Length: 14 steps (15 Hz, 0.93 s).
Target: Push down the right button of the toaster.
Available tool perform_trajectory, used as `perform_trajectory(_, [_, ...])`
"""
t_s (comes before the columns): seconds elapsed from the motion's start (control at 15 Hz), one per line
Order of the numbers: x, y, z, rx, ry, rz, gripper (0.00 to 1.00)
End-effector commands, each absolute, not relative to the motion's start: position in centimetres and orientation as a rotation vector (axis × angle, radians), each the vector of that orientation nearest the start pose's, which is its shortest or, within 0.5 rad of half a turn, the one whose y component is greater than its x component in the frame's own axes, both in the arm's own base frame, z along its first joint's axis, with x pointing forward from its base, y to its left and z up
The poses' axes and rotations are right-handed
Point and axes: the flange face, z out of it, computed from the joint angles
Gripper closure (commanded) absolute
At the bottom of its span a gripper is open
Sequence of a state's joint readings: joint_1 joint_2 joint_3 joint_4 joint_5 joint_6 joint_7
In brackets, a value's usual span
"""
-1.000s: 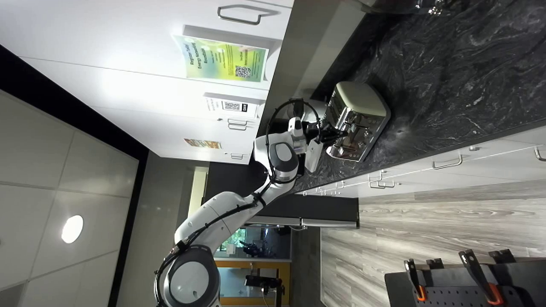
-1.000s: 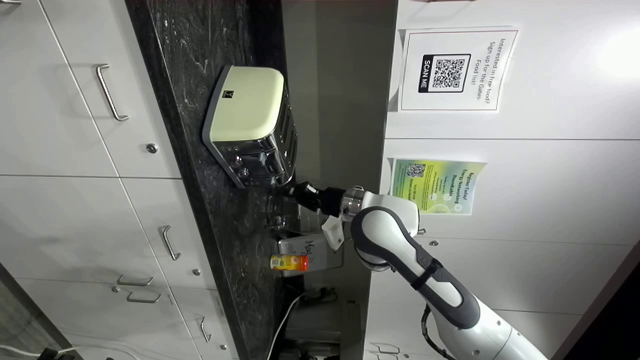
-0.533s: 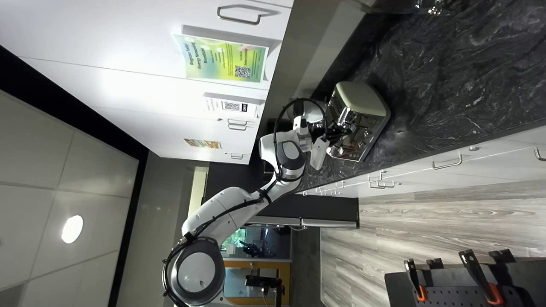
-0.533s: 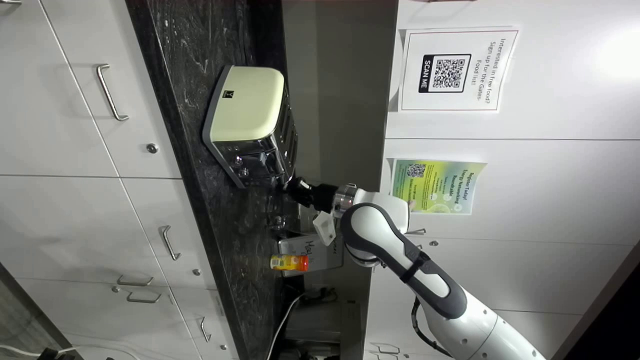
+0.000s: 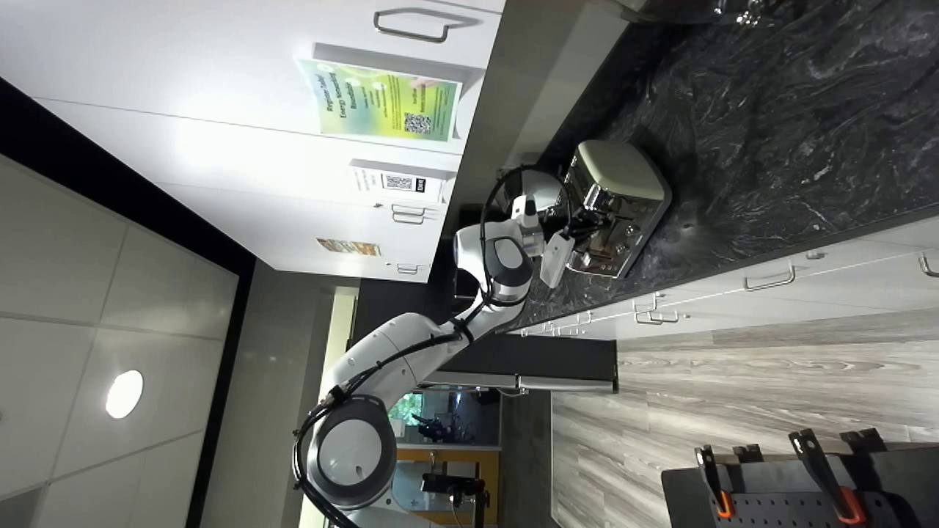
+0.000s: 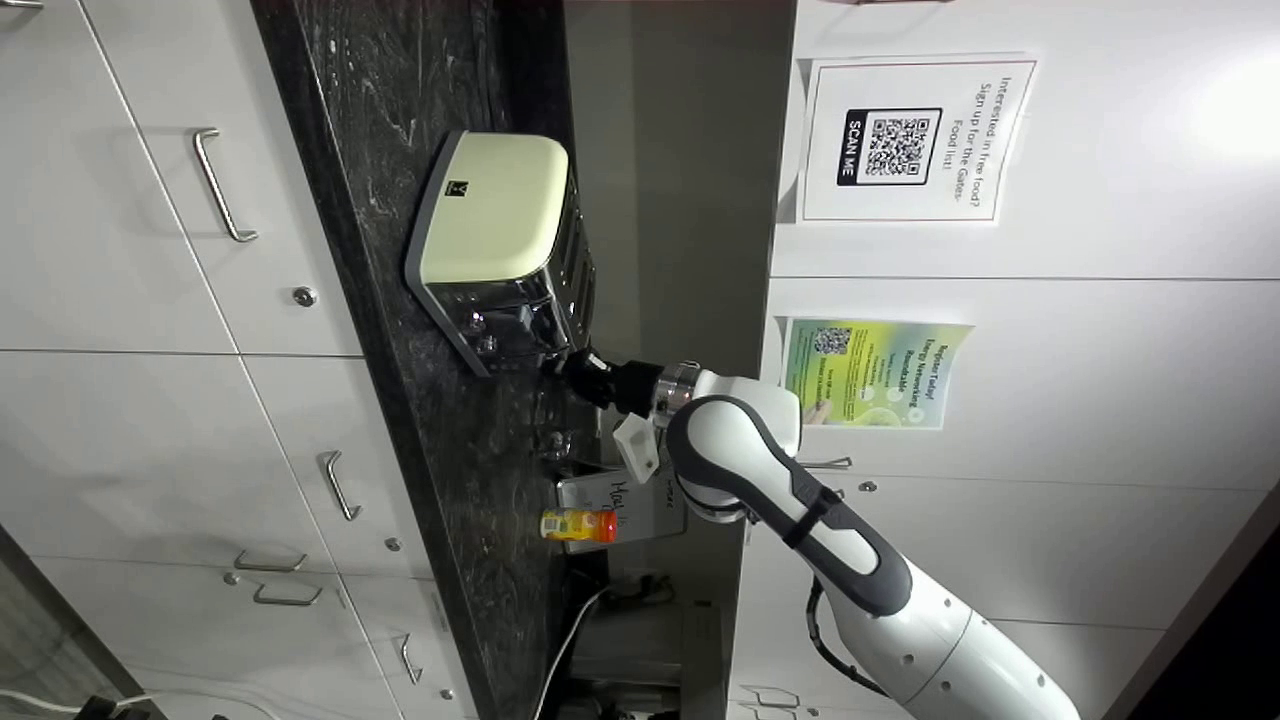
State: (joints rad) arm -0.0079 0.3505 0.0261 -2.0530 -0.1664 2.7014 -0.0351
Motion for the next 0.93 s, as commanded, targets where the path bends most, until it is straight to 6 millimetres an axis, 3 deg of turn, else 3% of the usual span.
perform_trajectory(0.0, [63.3,1.0,28.9,-3.170,-0.277,-0.475,1.00])
perform_trajectory(0.4, [64.2,0.2,26.4,-3.167,-0.218,-0.413,1.00])
perform_trajectory(0.87, [65.1,-0.9,21.9,-3.154,-0.146,-0.346,1.00])
